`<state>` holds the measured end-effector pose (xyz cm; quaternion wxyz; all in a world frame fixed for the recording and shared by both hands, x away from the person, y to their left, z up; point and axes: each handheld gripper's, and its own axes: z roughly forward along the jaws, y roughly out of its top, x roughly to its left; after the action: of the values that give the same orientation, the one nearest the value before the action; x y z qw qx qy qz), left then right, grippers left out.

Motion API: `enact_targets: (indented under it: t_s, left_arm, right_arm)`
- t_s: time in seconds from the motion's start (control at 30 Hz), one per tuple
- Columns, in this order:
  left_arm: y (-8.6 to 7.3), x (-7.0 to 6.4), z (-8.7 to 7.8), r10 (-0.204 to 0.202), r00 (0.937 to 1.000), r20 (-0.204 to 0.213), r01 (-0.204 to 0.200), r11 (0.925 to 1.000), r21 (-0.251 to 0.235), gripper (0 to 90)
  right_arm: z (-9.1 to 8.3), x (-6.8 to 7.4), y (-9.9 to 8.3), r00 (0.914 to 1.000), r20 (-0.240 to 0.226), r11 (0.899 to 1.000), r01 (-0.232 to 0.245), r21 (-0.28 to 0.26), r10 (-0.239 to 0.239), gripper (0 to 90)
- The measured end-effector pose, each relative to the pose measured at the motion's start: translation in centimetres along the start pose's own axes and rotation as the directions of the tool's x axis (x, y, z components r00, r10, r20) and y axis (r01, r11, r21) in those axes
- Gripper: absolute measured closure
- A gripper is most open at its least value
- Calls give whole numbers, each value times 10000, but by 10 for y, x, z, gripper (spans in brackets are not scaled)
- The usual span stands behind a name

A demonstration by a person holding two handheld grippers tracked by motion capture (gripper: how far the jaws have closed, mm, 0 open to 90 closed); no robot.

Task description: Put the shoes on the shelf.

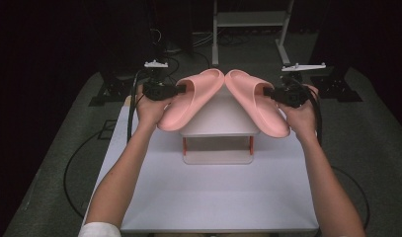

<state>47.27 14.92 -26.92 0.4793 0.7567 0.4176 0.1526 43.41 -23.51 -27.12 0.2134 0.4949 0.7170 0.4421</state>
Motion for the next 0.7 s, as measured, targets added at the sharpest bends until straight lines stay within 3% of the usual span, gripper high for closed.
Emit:
enact_targets:
  t_s: [0.3,0.7]
  left_arm:
    - [1,0,4,-267,9996,-7,267,9996,-35,775]
    - [3,-2,5,-330,9994,-50,330,9994,-69,758]
  right_arm:
    - [5,-2,2,9998,-1,9998,-203,43,203,810]
    - [12,2,7,9997,-19,9996,-227,164,227,804]
